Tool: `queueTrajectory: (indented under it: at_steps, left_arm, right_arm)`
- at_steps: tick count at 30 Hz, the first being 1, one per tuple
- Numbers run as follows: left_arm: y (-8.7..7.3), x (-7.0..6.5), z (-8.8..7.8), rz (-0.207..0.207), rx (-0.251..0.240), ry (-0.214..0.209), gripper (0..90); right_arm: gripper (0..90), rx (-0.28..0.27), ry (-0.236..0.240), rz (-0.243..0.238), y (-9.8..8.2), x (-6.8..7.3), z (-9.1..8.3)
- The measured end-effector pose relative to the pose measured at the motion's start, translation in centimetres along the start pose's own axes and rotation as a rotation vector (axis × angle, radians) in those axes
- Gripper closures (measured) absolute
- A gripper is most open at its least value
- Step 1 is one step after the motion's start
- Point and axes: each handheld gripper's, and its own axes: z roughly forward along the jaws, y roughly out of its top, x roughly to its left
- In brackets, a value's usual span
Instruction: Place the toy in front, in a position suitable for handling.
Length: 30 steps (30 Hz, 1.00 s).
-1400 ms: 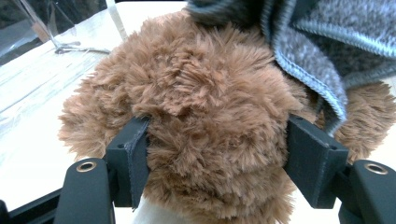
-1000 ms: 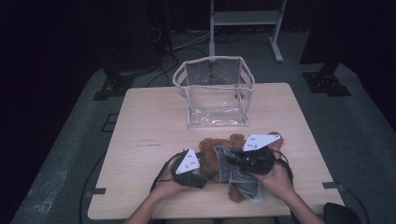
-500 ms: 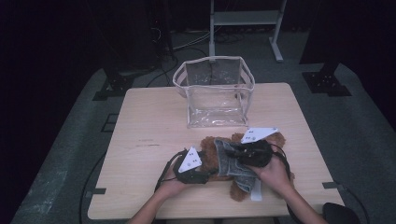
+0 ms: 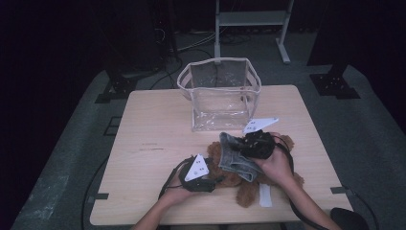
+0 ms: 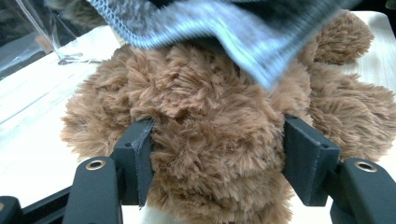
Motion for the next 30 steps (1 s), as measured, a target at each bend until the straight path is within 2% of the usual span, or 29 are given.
queueTrajectory:
  at_steps: [1,3,5,7,9,11,14,17,20,25,28,30]
  left_arm:
    - [0.0,0.0,0.0,0.000,0.001,-0.001,33.4]
    - [0.2,0.0,0.1,-0.007,0.001,-0.001,28.6]
    - [0.3,0.0,0.2,-0.028,-0.016,0.003,21.4]
    - [0.3,0.0,0.2,-0.026,-0.025,0.007,19.3]
    - [0.3,-0.2,0.3,-0.014,-0.021,0.004,22.6]
    - [0.3,-0.3,0.2,-0.001,-0.018,0.004,28.7]
    - [0.3,-0.7,0.2,0.030,-0.018,0.006,31.3]
    - [0.3,-1.3,0.2,0.069,-0.010,0.011,32.0]
    - [0.1,-1.3,0.1,0.076,-0.002,0.016,32.0]
    - [0.1,-1.3,0.1,0.068,-0.014,0.014,31.7]
    - [0.2,-1.4,0.3,0.076,-0.016,0.009,32.0]
    - [0.2,-1.6,0.4,0.084,-0.019,0.007,32.2]
  right_arm:
    - [75.8,0.020,0.018,0.034,-0.1,-0.6,0.0]
    - [75.7,0.044,0.061,0.065,-0.4,-1.1,0.3]
    - [75.9,0.056,0.078,0.063,-0.6,-1.0,0.5]
    - [76.2,0.062,0.081,0.045,-0.6,-0.5,0.4]
    - [76.4,0.055,0.080,0.035,-0.5,-0.1,0.2]
    - [76.6,0.031,0.102,0.036,-0.3,0.1,-0.1]
    - [76.6,0.016,0.138,0.031,0.4,0.7,0.2]
    - [76.5,0.038,0.140,0.019,0.9,1.2,1.3]
    - [76.5,0.055,0.132,0.019,1.1,0.8,2.2]
    - [76.5,0.102,0.033,0.018,0.8,-0.7,1.4]
    - [76.8,0.091,0.045,0.045,0.5,-1.2,0.8]
    - [76.8,0.079,0.062,0.044,0.6,-0.7,0.6]
